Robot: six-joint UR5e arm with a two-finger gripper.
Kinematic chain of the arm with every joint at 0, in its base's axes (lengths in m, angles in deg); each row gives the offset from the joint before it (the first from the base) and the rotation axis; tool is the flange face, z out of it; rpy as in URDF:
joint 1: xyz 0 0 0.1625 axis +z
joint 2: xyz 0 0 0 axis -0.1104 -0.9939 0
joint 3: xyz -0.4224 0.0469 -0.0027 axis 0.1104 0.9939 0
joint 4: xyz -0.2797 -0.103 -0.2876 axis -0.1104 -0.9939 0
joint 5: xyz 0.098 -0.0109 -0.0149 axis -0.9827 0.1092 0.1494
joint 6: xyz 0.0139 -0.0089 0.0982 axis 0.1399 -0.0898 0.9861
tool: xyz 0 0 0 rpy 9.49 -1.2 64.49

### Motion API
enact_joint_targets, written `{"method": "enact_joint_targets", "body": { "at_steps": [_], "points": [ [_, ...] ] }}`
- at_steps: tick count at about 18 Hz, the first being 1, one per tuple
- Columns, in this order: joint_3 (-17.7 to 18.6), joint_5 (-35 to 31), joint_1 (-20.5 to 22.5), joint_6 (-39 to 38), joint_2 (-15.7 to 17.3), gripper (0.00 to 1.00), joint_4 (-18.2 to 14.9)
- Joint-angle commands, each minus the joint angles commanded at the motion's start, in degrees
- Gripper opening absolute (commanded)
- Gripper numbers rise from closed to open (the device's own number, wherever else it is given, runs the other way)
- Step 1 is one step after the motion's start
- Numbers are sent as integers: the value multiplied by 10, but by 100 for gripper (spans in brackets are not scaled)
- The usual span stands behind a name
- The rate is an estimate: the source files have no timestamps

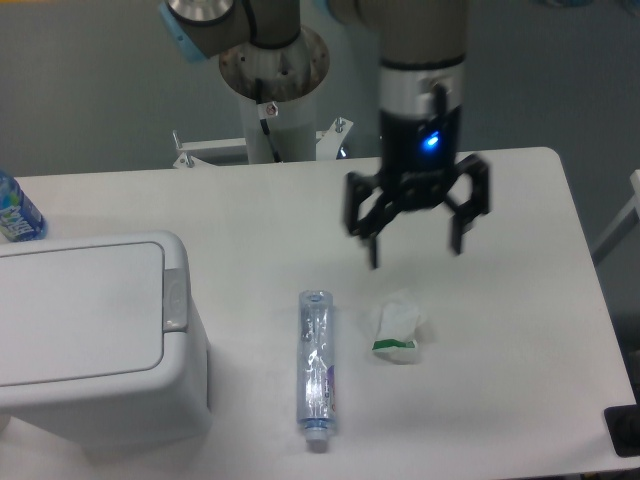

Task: Open the trash can
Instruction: 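Move the open gripper over the white trash bin's lid edge, then press the gripper down on the lid edge to flip the lid open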

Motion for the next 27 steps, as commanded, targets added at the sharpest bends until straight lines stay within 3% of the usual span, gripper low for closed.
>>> {"method": "enact_joint_targets", "body": {
  "at_steps": [10, 27],
  "points": [
    [14, -3, -84, 17, -22, 100, 17],
    [38, -4, -106, 16, -22, 100, 22]
  ]
}}
